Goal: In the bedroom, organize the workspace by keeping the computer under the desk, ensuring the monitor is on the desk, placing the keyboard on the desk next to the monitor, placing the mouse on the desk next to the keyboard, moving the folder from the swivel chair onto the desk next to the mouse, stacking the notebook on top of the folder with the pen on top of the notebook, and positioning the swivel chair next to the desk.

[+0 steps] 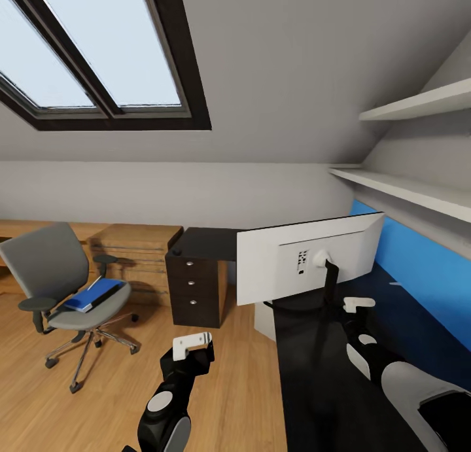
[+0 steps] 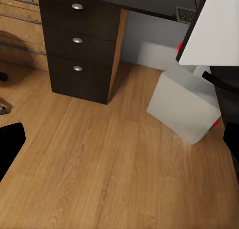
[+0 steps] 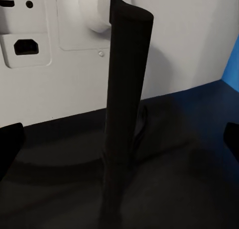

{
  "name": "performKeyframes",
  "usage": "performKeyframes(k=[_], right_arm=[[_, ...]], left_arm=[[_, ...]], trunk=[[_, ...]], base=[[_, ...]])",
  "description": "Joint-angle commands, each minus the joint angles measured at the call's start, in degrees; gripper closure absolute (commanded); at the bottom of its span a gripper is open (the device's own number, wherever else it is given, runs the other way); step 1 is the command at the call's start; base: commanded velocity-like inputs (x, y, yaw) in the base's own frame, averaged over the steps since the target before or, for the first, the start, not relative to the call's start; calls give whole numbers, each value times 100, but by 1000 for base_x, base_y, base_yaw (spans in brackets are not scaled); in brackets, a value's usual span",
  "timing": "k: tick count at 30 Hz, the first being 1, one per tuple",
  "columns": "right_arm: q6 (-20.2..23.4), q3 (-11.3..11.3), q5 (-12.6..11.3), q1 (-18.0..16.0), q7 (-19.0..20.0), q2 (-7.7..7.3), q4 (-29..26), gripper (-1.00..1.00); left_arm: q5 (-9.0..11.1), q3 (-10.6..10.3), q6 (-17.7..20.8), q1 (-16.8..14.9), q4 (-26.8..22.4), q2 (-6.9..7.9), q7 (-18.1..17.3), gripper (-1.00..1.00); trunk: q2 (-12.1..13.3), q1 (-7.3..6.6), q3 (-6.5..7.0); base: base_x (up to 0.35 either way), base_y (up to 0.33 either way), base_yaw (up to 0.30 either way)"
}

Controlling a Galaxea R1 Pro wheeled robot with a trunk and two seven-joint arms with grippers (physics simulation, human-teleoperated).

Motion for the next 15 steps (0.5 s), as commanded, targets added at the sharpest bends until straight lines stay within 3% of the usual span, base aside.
performKeyframes(k=[1,15], right_arm=[[-9,50,-36,-5,-27,-2,-2,-100],[-26,51,-7,4,-26,0,2,-100]], left_arm=[[51,-8,13,-6,-7,1,51,-100],[52,98,12,-6,-136,3,37,-100]], trunk=[[-7,1,-9],[-7,1,-9]], base=[[0,-2,0],[0,0,0]])
